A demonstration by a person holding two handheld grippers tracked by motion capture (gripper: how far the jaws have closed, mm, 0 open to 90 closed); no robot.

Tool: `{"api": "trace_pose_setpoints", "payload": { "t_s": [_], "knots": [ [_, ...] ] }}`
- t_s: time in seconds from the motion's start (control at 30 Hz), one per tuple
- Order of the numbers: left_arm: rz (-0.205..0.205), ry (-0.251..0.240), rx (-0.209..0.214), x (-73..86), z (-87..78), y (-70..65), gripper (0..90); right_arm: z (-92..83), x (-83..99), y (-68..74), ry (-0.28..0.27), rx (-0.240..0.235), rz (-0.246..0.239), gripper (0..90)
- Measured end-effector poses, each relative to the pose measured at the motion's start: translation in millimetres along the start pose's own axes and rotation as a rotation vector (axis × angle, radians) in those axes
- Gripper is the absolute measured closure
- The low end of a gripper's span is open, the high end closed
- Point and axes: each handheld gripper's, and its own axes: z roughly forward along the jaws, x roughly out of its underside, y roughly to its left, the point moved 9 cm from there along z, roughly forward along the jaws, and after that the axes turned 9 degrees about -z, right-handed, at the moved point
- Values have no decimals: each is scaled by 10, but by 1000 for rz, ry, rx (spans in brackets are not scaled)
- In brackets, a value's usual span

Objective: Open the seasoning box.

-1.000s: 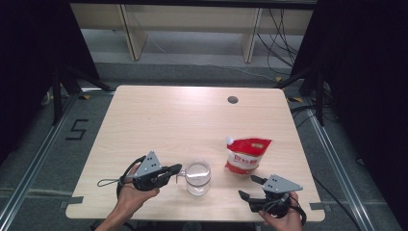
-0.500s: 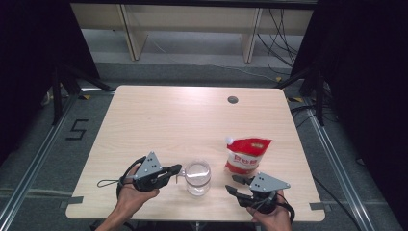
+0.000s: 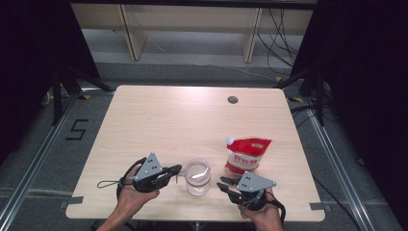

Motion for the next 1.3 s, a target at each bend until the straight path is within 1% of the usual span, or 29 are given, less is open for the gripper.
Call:
{"api": "trace_pose_setpoints", "payload": {
  "t_s": [0.03,0.07,0.1,0.13,0.17,0.27,0.3,0.33,0.4,0.47,0.53,0.57,0.67,0.7,0.77,0.8,0.83,0.93,0.97,1.0,1.03,1.07,1.1,1.13,1.17,1.2,1.23,1.27,1.3],
  "knots": [
    [5,10,-4,11,-2,6,895,4,-3,-3,-1,3,0,754],
    [5,1,-4,5,3,7,895,9,-14,-11,-5,5,2,775],
    [17,12,5,12,-5,15,895,15,-38,-6,-17,-5,6,805],
    [17,12,5,12,-5,15,895,15,-38,-6,-17,-5,6,805],
    [4,11,2,14,-4,11,895,17,-66,-13,-24,3,1,827],
    [3,10,3,15,-4,7,895,36,-98,-21,-36,8,-1,843],
    [2,10,4,16,-4,7,895,45,-109,-16,-35,10,22,848],
    [1,10,1,15,-5,8,895,72,-128,-23,-47,12,16,853],
    [-1,10,2,16,-5,8,895,94,-139,-29,-36,-1,8,860],
    [0,9,2,14,-6,11,895,132,-153,-33,-35,-1,19,860],
    [6,6,8,10,-4,15,895,165,-183,-41,-52,-2,25,868],
    [1,2,9,12,-5,15,895,176,-206,-49,-49,-5,10,878],
    [3,3,9,12,-5,15,895,191,-250,-29,-62,-15,3,885],
    [3,3,9,12,-5,15,894,190,-287,-29,-65,-8,-9,896],
    [2,5,12,13,-8,13,893,194,-313,-18,-73,-7,-10,899],
    [-1,-2,12,7,-5,12,889,190,-321,-30,-67,-6,-28,900],
    [-15,-9,5,7,-17,20,812,190,-338,-30,-69,0,-5,900],
    [-21,-22,3,1,-61,20,688,194,-342,-34,-72,0,-4,900],
    [-53,-31,13,9,-104,-7,638,201,-341,-33,-76,1,-6,900],
    [-53,-31,13,9,-104,-7,599,201,-341,-33,-76,1,-6,900],
    [-47,-16,16,43,-144,-30,562,206,-347,-30,-81,4,-2,900],
    [-47,-16,16,43,-144,-30,531,206,-347,-30,-81,4,-2,900],
    [-29,6,-4,90,-174,-18,490,208,-362,-34,-83,-2,-24,900],
    [-29,6,-4,90,-174,-18,446,208,-362,-34,-83,-2,-24,900],
    [-42,6,-1,114,-174,-24,412,202,-380,-35,-84,-5,-27,900],
    [-55,19,-1,151,-184,-30,412,202,-380,-35,-84,-5,-27,900],
    [-64,45,2,225,-189,-40,345,205,-403,-33,-91,3,-26,900],
    [-64,45,2,225,-189,-40,316,205,-403,-33,-91,3,-26,900],
    [-66,56,-1,263,-188,-44,316,205,-412,-31,-91,-2,-30,900]
  ]
}}
